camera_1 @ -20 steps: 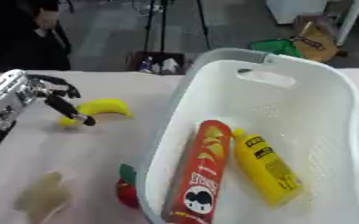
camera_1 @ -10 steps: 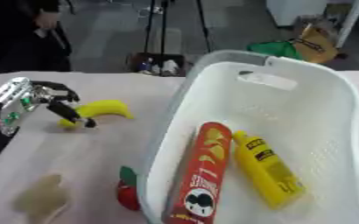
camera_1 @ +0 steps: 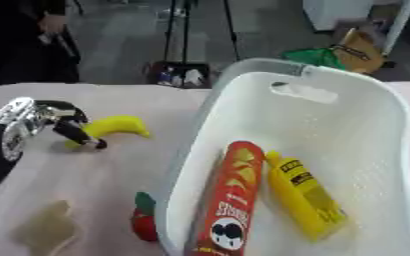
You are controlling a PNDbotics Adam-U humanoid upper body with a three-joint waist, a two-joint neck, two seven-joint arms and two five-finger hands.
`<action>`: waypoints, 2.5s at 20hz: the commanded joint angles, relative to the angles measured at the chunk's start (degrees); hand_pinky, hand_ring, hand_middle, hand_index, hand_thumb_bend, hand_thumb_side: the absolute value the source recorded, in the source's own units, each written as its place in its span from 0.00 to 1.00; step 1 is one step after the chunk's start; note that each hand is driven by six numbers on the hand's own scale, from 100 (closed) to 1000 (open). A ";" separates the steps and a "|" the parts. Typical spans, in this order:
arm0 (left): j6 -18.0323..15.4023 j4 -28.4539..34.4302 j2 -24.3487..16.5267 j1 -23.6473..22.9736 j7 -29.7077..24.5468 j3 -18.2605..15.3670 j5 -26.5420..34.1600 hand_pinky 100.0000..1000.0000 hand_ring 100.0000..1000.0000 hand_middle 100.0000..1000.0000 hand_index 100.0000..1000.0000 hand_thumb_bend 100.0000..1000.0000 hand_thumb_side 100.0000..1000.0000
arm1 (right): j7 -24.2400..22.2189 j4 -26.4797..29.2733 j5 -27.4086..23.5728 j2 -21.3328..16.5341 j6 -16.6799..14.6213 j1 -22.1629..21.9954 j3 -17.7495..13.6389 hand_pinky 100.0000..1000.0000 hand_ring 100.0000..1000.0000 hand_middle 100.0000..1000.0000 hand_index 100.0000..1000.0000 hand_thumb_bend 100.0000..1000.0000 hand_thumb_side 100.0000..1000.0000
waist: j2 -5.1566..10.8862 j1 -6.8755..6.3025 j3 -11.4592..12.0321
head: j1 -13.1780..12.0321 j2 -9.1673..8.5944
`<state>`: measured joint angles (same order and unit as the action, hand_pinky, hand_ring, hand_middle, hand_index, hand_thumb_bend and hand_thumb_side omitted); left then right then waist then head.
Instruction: Pick up objects on the table and place them in the box.
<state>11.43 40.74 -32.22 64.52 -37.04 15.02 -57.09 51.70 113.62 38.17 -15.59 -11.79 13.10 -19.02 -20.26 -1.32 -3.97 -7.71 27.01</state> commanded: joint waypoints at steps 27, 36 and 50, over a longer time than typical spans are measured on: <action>-1.72 -4.28 0.03 2.32 2.31 -4.30 -0.21 0.86 0.83 0.74 0.81 0.50 0.68 | 0.27 0.97 -0.46 -0.45 -0.55 0.26 -0.10 0.73 0.49 0.47 0.63 0.00 0.70 | 0.65 0.08 -0.46 | -0.73 -1.39; -0.81 -5.07 0.43 2.14 3.20 -4.36 -2.21 0.80 0.78 0.69 0.79 0.47 0.60 | 0.27 0.97 -0.58 -0.34 -0.67 0.24 -0.24 0.74 0.49 0.47 0.63 0.00 0.70 | 0.54 0.17 -0.54 | -0.75 -1.53; 1.48 -5.32 0.90 1.96 8.93 -4.10 -4.05 0.74 0.72 0.61 0.74 0.20 0.69 | 0.27 0.97 -0.67 -0.24 -0.69 0.24 -0.30 0.74 0.49 0.47 0.63 0.00 0.70 | 0.48 0.21 -0.47 | -0.85 -1.74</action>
<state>12.68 35.53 -30.62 66.03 -28.66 10.94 -60.67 51.70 113.62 37.71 -15.14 -12.09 13.09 -19.03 -20.60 -1.31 -4.51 -8.39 25.81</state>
